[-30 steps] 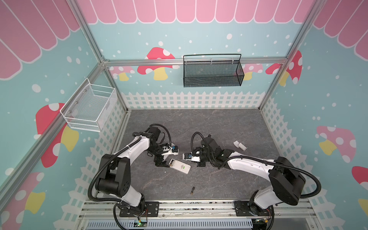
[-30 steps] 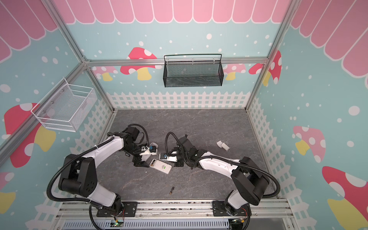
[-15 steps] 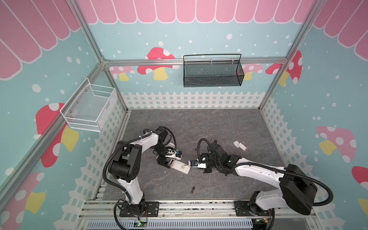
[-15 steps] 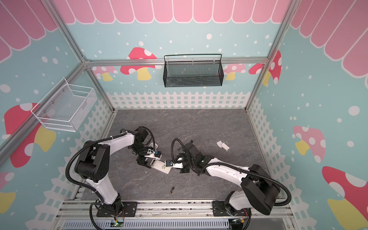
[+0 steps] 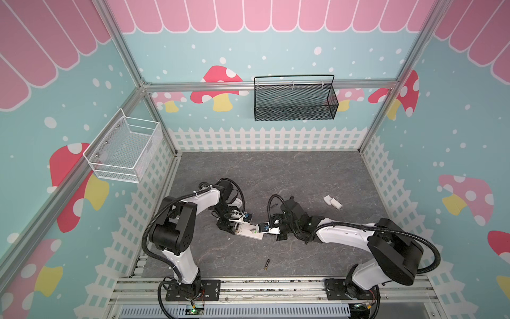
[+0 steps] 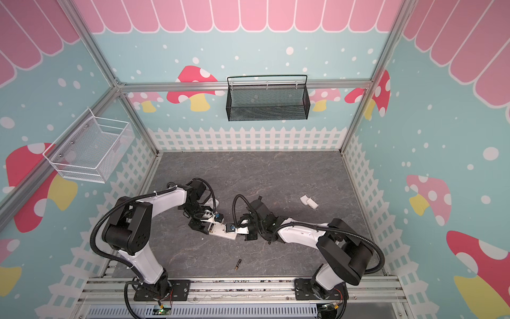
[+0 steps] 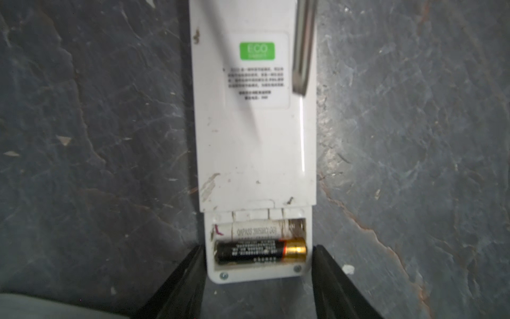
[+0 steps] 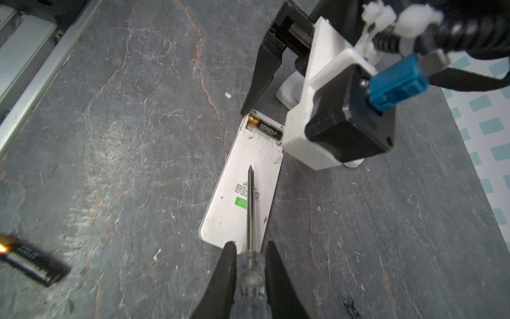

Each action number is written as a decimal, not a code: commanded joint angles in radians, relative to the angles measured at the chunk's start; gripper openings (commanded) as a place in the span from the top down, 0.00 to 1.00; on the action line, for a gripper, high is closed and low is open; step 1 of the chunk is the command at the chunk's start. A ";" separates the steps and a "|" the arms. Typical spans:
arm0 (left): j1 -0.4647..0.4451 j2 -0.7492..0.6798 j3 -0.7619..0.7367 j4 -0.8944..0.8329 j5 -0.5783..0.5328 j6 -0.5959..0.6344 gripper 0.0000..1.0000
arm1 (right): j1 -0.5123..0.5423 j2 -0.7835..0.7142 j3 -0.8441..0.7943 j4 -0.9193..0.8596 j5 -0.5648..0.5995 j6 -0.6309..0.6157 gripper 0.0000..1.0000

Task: Unload the batteries from the remote control
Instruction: 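Insert the screwdriver tip beside the remaining battery with the right gripper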

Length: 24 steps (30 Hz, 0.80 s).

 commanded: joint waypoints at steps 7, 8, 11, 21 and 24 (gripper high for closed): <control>-0.020 -0.037 -0.035 0.077 -0.002 0.009 0.40 | 0.052 0.124 0.049 0.210 0.041 -0.069 1.00; -0.020 -0.037 -0.036 0.081 -0.003 -0.001 0.41 | 0.054 0.134 0.050 0.210 0.042 -0.084 1.00; -0.020 -0.048 -0.050 0.103 -0.008 -0.018 0.44 | 0.065 0.154 0.067 0.181 0.067 -0.106 1.00; -0.020 -0.048 -0.051 0.111 -0.010 -0.035 0.54 | 0.088 0.202 0.113 0.136 0.107 -0.141 1.00; -0.021 -0.046 -0.049 0.110 -0.012 -0.036 0.55 | 0.092 0.213 0.122 0.083 0.129 -0.175 1.00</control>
